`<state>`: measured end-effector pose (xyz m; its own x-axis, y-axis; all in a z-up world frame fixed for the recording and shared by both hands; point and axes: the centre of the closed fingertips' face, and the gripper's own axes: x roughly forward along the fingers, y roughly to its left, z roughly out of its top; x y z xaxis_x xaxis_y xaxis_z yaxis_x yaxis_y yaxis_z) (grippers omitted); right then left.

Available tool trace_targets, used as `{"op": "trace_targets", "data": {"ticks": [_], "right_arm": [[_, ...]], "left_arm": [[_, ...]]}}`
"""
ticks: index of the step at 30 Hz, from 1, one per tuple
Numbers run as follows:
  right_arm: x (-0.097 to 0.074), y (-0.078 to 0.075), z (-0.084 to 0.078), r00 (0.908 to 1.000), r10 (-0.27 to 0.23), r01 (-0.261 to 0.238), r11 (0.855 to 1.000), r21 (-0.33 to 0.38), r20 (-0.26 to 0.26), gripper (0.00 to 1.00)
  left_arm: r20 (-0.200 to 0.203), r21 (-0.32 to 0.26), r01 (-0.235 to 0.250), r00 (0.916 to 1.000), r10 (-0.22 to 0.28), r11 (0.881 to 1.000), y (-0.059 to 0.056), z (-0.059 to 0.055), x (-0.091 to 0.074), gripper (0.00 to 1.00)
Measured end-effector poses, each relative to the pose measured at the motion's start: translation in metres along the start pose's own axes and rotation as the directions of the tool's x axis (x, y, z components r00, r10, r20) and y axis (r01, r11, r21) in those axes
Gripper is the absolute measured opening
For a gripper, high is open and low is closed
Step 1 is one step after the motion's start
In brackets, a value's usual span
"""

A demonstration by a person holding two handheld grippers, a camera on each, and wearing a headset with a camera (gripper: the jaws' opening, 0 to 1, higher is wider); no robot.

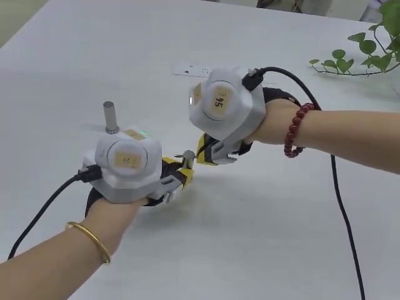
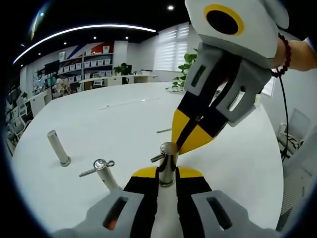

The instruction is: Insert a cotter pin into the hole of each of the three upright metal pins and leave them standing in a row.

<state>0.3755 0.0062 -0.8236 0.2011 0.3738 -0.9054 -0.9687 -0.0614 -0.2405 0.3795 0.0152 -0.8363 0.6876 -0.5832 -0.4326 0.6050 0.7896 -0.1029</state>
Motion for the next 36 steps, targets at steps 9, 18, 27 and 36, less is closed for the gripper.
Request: {"op": "trace_targets", "data": {"ticks": [9, 18, 27, 36], "right_arm": [[-0.001, 0.0, 0.002, 0.9986, 0.01, -0.019, 0.986, 0.164, 0.052, 0.06], [-0.009, -0.001, -0.002, 0.9961, 0.017, -0.035, 0.976, 0.216, 0.086, 0.11], [-0.006, -0.001, -0.007, 0.998, 0.008, -0.019, 0.984, 0.179, 0.063, 0.08], [-0.003, -0.004, -0.002, 0.9969, 0.0, -0.013, 0.986, 0.164, 0.079, 0.05]], "left_arm": [[-0.004, -0.008, -0.008, 1.0, 0.008, 1.0, 0.001, -0.001, 0.0, 0.11], [-0.02, -0.006, -0.034, 0.9992, 0.034, 0.999, 0.001, -0.001, -0.002, 0.14], [-0.028, 0.002, -0.084, 0.9961, 0.084, 0.996, 0.003, -0.003, -0.003, 0.14], [-0.022, 0.008, -0.092, 0.9955, 0.092, 0.996, 0.001, -0.002, -0.004, 0.11]]}}
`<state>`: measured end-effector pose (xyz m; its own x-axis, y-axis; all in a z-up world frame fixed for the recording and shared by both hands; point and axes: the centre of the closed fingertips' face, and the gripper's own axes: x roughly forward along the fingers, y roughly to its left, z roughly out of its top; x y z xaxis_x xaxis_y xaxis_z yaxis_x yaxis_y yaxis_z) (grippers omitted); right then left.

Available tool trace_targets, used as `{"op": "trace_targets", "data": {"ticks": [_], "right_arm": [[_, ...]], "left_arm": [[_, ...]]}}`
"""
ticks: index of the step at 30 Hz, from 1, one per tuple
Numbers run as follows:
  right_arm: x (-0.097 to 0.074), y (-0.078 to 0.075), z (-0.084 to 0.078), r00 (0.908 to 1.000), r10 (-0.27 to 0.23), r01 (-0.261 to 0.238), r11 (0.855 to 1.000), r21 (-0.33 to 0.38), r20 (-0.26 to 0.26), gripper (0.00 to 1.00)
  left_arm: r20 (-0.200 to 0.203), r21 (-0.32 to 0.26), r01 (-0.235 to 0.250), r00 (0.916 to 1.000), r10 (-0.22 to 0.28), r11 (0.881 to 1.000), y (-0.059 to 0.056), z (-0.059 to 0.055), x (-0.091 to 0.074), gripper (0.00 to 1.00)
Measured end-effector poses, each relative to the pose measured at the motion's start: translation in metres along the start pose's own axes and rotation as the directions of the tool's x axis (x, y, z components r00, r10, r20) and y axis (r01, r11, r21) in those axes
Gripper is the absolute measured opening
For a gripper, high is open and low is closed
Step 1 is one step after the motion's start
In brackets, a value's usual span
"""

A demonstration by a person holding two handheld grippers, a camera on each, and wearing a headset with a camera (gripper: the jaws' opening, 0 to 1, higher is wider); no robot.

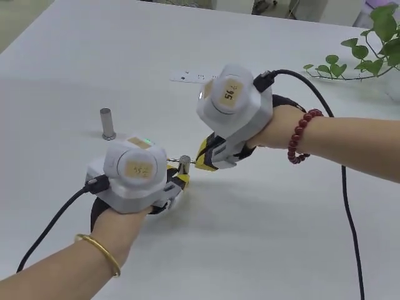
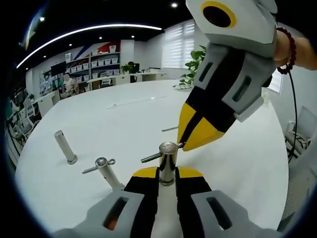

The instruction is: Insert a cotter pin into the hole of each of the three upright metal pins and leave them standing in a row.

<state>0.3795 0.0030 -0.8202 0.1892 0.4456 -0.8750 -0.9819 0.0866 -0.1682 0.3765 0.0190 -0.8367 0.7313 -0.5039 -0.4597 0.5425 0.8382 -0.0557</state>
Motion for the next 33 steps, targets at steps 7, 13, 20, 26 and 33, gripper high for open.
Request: {"op": "trace_targets", "data": {"ticks": [7, 13, 20, 26, 33], "right_arm": [[0.0, -0.001, 0.002, 0.9999, -0.011, 0.011, 1.0, -0.009, -0.003, 0.05], [-0.001, -0.002, 0.002, 0.9998, -0.018, 0.018, 1.0, -0.008, -0.004, 0.05], [-0.002, -0.005, 0.003, 0.9997, -0.023, 0.023, 1.0, -0.005, -0.002, 0.05], [-0.003, -0.007, 0.003, 0.9997, -0.026, 0.026, 1.0, 0.005, 0.001, 0.05], [-0.002, -0.009, 0.003, 0.9997, -0.026, 0.026, 1.0, 0.007, 0.003, 0.05]], "left_arm": [[-0.001, -0.009, 0.004, 1.0, -0.004, 1.0, 0.0, 0.001, 0.002, 0.11], [0.002, -0.021, 0.003, 1.0, -0.003, 1.0, 0.002, 0.002, 0.005, 0.11], [0.002, -0.032, -0.001, 1.0, 0.001, 0.999, 0.005, 0.004, 0.009, 0.11], [0.004, -0.038, 0.0, 1.0, 0.001, 0.999, 0.007, 0.005, 0.01, 0.11], [0.005, -0.04, -0.005, 1.0, 0.005, 0.999, 0.008, 0.007, 0.013, 0.11]]}}
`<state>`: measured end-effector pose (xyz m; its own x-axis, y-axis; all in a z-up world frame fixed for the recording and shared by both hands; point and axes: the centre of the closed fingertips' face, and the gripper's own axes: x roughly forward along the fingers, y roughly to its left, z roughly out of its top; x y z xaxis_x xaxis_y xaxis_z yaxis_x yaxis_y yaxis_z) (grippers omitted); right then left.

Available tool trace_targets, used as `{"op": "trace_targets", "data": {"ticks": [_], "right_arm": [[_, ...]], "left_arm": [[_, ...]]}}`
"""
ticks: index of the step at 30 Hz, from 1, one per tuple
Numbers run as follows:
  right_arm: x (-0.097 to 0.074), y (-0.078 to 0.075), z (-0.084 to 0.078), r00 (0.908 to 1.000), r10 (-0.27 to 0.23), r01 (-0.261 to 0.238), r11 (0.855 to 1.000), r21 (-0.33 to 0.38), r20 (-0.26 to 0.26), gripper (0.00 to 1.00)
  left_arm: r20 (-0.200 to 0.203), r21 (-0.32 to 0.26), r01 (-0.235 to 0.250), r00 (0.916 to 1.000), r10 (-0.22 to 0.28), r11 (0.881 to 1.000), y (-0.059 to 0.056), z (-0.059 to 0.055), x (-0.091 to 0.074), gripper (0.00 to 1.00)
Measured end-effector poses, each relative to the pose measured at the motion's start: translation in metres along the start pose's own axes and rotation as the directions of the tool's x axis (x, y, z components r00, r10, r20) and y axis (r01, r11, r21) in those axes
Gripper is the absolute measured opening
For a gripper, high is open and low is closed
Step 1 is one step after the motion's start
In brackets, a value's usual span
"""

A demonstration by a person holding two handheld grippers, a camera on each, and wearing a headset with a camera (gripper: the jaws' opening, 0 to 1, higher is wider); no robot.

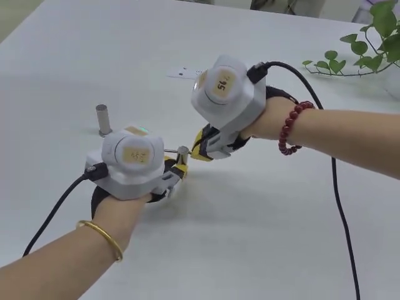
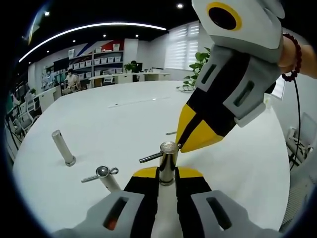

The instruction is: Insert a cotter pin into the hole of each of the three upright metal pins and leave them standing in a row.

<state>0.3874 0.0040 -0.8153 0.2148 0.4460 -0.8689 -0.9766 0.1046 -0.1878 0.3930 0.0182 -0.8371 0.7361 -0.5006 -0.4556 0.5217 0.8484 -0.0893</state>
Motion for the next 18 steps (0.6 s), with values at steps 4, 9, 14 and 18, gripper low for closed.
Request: {"op": "trace_targets", "data": {"ticks": [4, 9, 14, 18], "right_arm": [[0.0001, -0.0002, -0.0001, 1.0, 0.0, 0.0, 1.0, 0.004, 0.0, 0.05], [0.0005, 0.0003, -0.0004, 1.0, 0.003, -0.003, 1.0, 0.017, 0.004, 0.05], [0.0017, 0.0009, -0.0006, 0.9999, 0.006, -0.007, 0.999, 0.05, 0.013, 0.08], [0.0, 0.0017, 0.0008, 0.9997, 0.014, -0.015, 0.998, 0.068, 0.023, 0.11]], "left_arm": [[-0.005, 0.0, -0.004, 1.0, 0.004, 1.0, 0.0003, -0.0007, 0.001, 0.11], [-0.009, 0.005, -0.003, 1.0, 0.003, 1.0, -0.0001, -0.0008, 0.0004, 0.11], [-0.013, -0.006, 0.002, 0.9999, -0.002, 1.0, 0.0, -0.0012, -0.0013, 0.11], [-0.019, -0.01, 0.015, 0.9997, -0.016, 1.0, -0.004, -0.002, -0.0042, 0.15]]}}
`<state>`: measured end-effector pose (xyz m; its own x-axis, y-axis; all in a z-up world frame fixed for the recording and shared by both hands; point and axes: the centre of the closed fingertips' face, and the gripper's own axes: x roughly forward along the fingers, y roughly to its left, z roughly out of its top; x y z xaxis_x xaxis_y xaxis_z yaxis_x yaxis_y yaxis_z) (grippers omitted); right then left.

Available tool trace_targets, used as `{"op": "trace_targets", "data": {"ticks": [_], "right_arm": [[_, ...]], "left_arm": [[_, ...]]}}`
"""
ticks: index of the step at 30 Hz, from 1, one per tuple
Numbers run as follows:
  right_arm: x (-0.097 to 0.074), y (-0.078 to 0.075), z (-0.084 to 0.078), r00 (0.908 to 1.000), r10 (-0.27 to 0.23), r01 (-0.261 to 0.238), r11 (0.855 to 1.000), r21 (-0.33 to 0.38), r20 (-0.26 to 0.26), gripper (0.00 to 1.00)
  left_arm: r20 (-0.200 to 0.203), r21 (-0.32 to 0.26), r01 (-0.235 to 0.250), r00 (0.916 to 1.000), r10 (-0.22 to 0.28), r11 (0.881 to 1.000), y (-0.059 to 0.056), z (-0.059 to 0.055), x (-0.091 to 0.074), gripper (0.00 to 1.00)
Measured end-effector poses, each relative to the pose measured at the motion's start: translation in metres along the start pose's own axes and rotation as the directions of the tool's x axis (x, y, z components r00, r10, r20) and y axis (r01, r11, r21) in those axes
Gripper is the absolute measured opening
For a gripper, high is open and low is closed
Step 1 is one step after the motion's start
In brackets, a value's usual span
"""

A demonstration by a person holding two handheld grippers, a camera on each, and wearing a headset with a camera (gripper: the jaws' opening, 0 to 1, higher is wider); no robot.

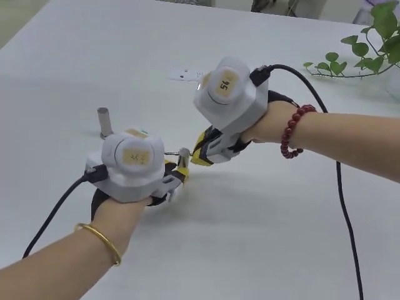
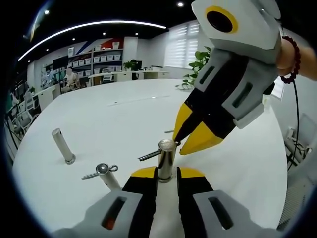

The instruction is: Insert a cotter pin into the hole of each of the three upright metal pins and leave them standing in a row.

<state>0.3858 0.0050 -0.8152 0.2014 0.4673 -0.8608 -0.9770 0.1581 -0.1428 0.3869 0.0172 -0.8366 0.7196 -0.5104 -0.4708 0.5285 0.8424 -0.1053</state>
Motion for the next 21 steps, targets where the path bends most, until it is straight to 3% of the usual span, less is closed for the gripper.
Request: {"op": "trace_targets", "data": {"ticks": [6, 11, 16, 21], "right_arm": [[-0.008, 0.001, 0.007, 0.9994, 0.003, -0.004, 1.0, 0.029, 0.034, 0.16], [-0.014, 0.001, 0.016, 0.9958, 0.007, -0.015, 0.996, 0.086, 0.091, 0.18], [-0.018, -0.007, 0.034, 0.9797, -0.009, -0.035, 0.977, 0.212, 0.2, 0.22], [-0.018, -0.016, 0.044, 0.967, -0.025, -0.04, 0.969, 0.245, 0.254, 0.24]], "left_arm": [[-0.006, 0.005, 0.024, 0.9997, -0.024, 1.0, -0.006, 0.0, -0.008, 0.2], [-0.006, 0.009, 0.037, 0.9993, -0.037, 0.999, -0.008, -0.001, -0.017, 0.24], [0.014, 0.006, 0.046, 0.9988, -0.047, 0.999, -0.01, 0.003, -0.03, 0.27], [0.026, 0.014, 0.049, 0.9984, -0.049, 0.999, -0.009, 0.005, -0.042, 0.31]]}}
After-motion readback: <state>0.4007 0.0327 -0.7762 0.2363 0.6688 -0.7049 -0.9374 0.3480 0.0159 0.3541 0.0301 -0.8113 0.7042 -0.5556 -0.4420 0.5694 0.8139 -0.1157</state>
